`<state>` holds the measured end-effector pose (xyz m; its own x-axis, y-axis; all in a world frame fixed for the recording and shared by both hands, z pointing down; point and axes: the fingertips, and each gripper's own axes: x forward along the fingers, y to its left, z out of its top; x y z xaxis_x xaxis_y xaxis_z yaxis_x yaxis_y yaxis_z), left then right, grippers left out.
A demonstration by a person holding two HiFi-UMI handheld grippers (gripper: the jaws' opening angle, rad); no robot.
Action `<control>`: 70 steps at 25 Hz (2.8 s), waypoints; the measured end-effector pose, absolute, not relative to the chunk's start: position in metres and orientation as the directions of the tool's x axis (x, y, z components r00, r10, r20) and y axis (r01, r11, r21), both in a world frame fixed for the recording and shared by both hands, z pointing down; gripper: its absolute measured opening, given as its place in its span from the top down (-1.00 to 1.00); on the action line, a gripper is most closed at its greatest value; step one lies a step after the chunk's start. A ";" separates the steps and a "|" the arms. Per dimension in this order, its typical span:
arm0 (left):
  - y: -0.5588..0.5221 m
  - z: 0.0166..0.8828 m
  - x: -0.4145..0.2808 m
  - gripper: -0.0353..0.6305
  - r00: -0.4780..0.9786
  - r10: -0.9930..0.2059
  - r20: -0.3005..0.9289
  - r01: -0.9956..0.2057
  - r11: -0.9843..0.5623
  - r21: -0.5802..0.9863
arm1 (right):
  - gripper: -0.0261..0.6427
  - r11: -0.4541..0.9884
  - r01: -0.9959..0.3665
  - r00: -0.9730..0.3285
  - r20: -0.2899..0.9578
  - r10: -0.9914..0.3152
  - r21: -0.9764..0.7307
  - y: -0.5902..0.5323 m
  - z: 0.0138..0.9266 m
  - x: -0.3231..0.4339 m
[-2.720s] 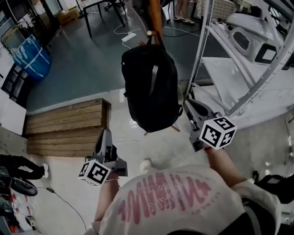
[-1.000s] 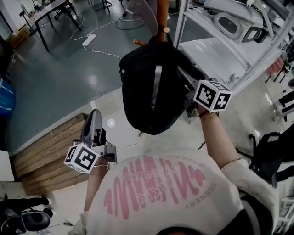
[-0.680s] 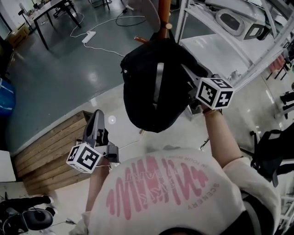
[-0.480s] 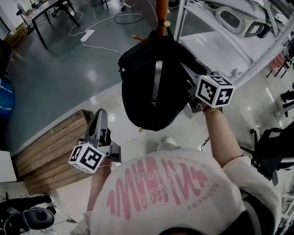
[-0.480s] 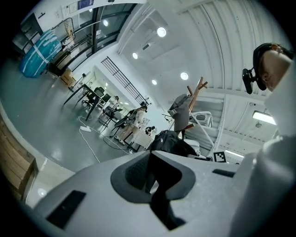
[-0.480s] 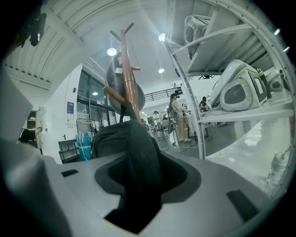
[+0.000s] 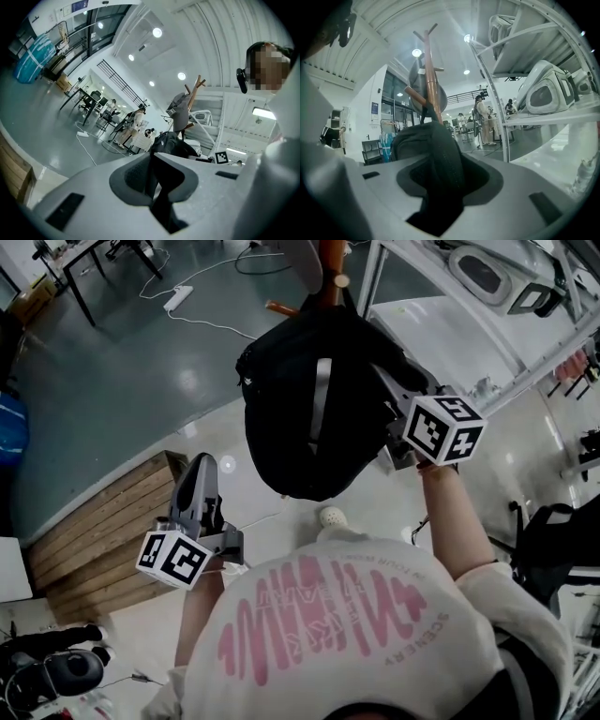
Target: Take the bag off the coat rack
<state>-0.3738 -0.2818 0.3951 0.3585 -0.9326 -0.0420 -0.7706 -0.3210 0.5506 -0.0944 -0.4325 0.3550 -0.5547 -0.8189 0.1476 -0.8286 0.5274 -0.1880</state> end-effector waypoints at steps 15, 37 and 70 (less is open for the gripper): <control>-0.342 0.381 -0.300 0.16 0.525 -0.850 0.034 -0.765 -0.454 0.457 | 0.41 0.679 -0.700 -0.712 0.147 -0.687 -0.219 -0.455 0.355 -0.086; -0.409 0.368 -0.261 0.02 0.551 -0.834 0.043 -0.803 -0.515 0.301 | 0.41 0.770 -0.578 -0.814 0.123 -0.568 -0.270 -0.471 0.362 -0.092; -0.397 0.366 -0.248 0.51 0.558 -0.827 0.065 -0.793 -0.508 0.335 | 0.61 0.727 -0.643 -0.766 0.206 -0.609 -0.241 -0.455 0.361 -0.097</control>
